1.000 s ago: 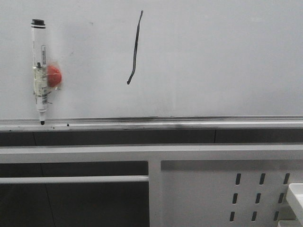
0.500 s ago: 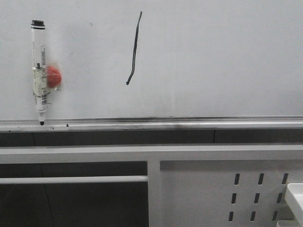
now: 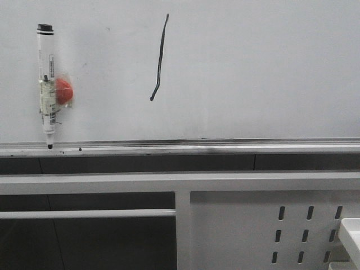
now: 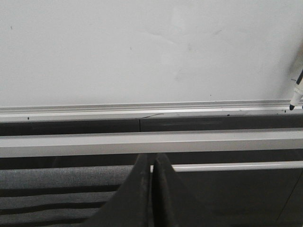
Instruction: Write number 1 on whiteboard
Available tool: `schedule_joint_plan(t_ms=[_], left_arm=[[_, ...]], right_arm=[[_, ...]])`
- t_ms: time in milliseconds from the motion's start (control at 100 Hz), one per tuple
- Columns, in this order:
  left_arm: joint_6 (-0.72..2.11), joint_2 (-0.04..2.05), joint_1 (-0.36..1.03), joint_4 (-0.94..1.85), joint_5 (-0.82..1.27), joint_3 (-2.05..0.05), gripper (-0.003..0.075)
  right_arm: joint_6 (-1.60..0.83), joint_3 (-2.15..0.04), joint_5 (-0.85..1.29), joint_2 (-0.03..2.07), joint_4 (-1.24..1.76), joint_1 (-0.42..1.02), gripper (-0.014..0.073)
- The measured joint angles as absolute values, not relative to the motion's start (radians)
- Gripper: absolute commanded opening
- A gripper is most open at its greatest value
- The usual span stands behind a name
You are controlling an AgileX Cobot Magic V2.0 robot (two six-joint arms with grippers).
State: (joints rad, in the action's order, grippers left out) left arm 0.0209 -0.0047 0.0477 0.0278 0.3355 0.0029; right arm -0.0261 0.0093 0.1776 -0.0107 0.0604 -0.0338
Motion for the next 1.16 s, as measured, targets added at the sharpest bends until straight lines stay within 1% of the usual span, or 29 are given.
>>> schedule_joint_plan(t_ms=[350,1160], left_arm=[[0.021,-0.005,0.048,0.028,0.336,0.003,-0.0020],[0.021,-0.005,0.048,0.028,0.336,0.003,-0.0020]], right_arm=[[-0.026,0.007,0.324,-0.012,0.026,-0.038,-0.0071],[-0.040,0.007,0.327,-0.012,0.022,-0.038,-0.0071]])
